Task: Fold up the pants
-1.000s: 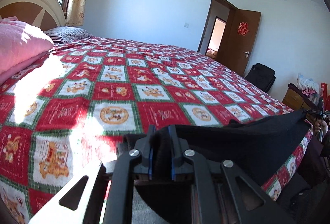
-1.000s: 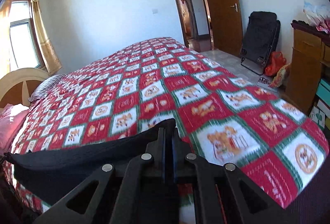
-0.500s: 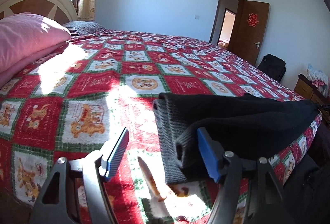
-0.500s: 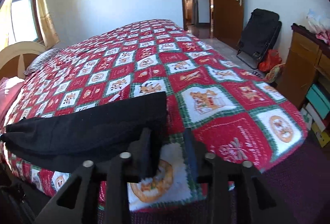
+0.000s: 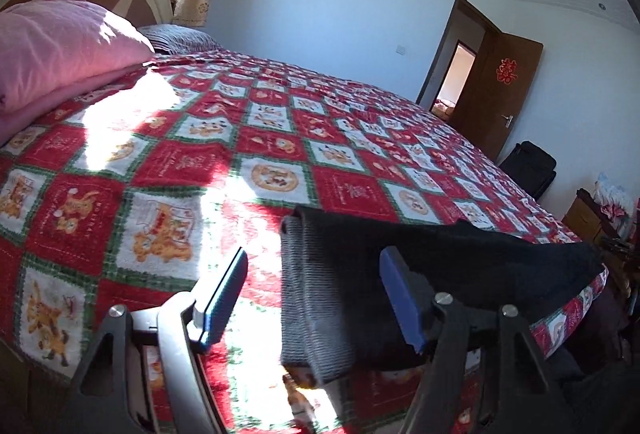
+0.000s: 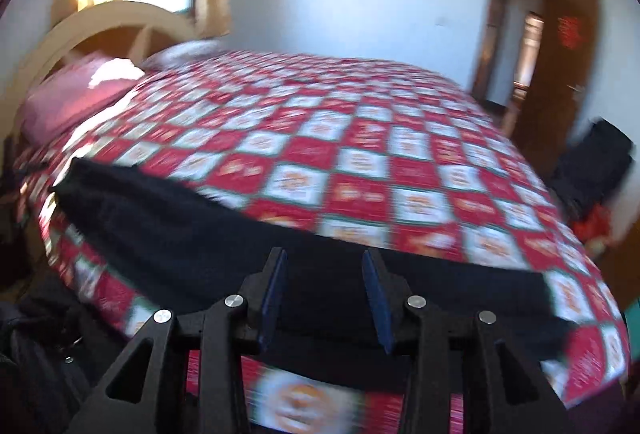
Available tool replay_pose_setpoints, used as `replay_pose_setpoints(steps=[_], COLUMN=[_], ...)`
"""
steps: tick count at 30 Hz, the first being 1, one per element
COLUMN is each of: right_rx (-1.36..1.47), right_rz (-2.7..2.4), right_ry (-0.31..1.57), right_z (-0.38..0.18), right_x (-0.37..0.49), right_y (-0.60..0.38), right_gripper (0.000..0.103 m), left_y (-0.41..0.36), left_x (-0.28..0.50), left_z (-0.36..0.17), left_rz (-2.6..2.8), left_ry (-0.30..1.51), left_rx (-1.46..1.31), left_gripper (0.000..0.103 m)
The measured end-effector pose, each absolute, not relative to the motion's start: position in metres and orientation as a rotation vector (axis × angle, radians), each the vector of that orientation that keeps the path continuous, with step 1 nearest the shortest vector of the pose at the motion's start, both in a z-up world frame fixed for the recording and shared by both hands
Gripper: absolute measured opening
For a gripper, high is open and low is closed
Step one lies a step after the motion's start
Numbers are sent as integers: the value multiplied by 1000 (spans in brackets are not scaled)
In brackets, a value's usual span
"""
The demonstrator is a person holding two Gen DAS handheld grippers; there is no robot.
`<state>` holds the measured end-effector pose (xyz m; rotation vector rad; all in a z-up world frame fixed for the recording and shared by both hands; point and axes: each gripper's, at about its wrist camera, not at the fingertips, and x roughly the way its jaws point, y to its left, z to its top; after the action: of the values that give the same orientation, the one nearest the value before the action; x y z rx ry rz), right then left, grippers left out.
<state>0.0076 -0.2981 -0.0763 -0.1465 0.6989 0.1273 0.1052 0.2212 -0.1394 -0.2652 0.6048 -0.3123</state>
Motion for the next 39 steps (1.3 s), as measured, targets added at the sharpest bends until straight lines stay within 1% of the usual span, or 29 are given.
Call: replay_pose_setpoints(steps=[2, 4, 7, 11, 12, 15, 16, 20, 26, 34, 35, 36, 39], right_rx=[-190, -212, -226, -238, -233, -255, -262, -316, -421, -602, -598, -594, -578], right_rz=[225, 313, 398, 417, 417, 390, 389, 414, 441, 401, 399, 404, 411], right_ry=[720, 740, 761, 775, 782, 792, 797, 800, 793, 745, 736, 740, 722], right_z=[-90, -107, -129, -146, -149, -157, -157, -161, -175, -196, -195, -193, -179], right_x=[20, 29, 39, 49, 53, 58, 58, 51, 45, 48, 48, 48, 41], right_y=[-253, -211, -165, -143, -141, -140, -142, -139, -115, -88, -87, -86, -85], right_gripper=[41, 41, 41, 41, 41, 41, 42, 41, 42, 41, 27, 3, 3], left_y=[208, 198, 196, 197, 195, 191, 191, 193, 203, 204, 205, 205, 206], left_x=[114, 126, 138, 148, 150, 152, 152, 152, 163, 181, 182, 183, 186], left_z=[-142, -150, -158, -159, -159, -157, -156, -152, -148, -155, -155, -156, -156], left_rz=[-308, -280, -218, -208, -224, -224, -232, -239, -240, -244, -247, -248, -255], left_ry=[631, 683, 712, 730, 735, 745, 741, 733, 712, 747, 751, 753, 756], left_rx=[-240, -204, -179, -198, -199, -185, -190, -209, -292, -291, -295, -293, -285], left_gripper=[70, 58, 57, 49, 39, 26, 17, 11, 10, 10, 10, 10, 10])
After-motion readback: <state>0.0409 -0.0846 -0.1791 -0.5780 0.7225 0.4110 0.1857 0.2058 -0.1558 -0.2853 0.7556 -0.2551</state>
